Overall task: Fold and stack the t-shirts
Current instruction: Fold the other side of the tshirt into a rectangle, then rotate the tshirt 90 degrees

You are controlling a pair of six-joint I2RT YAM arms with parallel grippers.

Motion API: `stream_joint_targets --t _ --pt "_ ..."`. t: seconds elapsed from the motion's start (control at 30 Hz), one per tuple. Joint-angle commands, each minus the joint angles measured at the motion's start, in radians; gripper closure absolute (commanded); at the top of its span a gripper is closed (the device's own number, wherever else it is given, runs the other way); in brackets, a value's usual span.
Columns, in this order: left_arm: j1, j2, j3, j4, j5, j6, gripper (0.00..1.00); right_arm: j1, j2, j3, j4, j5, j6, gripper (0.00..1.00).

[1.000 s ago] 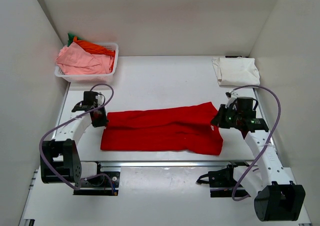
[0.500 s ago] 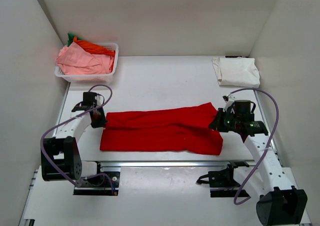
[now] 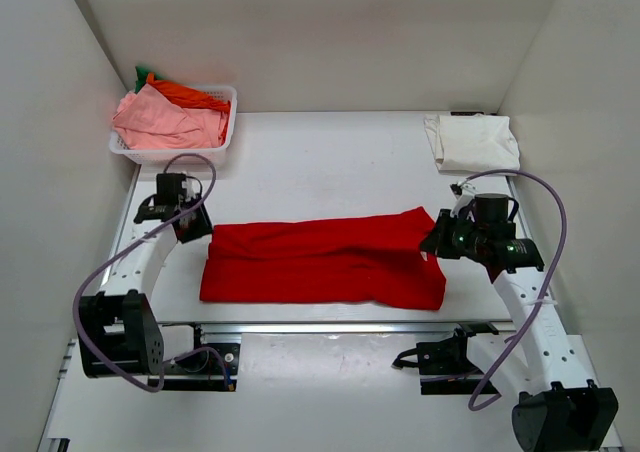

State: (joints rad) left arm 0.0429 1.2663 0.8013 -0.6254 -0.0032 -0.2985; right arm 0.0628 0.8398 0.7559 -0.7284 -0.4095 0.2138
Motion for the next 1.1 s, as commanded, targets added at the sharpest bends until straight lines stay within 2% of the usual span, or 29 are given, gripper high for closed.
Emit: stream_joint_targets --t 0.0,0.13,0.17,0.33,0.47,0.5,0.53,0.57,0.63,0.77,0.83,1.07 --pt "-0.005 -0.074 0.119 0.026 0.038 -0.034 0.54 0.014 -0.021 0.056 -0.009 -0.009 0.016 1.0" --pt "-0.022 -0.002 0.193 0.03 0.071 -0.034 0.58 0.037 -0.031 0.066 -0.031 0.009 0.047 1.0" --pt "-0.062 0.022 0.2 0.03 0.074 -0.036 0.59 0.042 -0.027 0.06 -0.037 0.008 0.055 1.0" --pt "-0.069 0.039 0.18 0.075 0.103 -0.065 0.61 0.043 -0.033 0.011 -0.118 0.002 0.111 1.0" --pt "-0.087 0.071 0.203 0.066 0.1 -0.047 0.61 0.103 -0.013 -0.045 -0.196 -0.009 0.159 1.0" --pt "-0.089 0.09 0.213 0.058 0.097 -0.036 0.61 0.115 0.008 -0.043 -0.21 0.01 0.171 0.91" --pt "-0.103 0.096 0.22 0.055 0.104 -0.028 0.61 0.143 0.015 -0.046 -0.223 0.046 0.18 0.7" --pt "-0.113 0.108 0.225 0.05 0.1 -0.008 0.61 0.164 0.019 -0.04 -0.229 0.085 0.197 0.59" --pt "-0.162 0.134 0.236 0.015 0.111 0.031 0.62 0.166 0.024 -0.018 -0.2 0.11 0.209 0.55" --pt "-0.277 0.195 0.234 -0.028 0.019 0.078 0.63 0.095 0.091 -0.016 -0.082 0.072 0.188 0.54" --pt "-0.32 0.226 0.214 -0.023 0.005 0.073 0.64 0.107 0.172 -0.035 -0.019 0.109 0.229 0.54" --pt "-0.368 0.364 0.208 -0.052 0.005 0.025 0.68 0.15 0.519 -0.009 0.145 0.201 0.317 0.59"
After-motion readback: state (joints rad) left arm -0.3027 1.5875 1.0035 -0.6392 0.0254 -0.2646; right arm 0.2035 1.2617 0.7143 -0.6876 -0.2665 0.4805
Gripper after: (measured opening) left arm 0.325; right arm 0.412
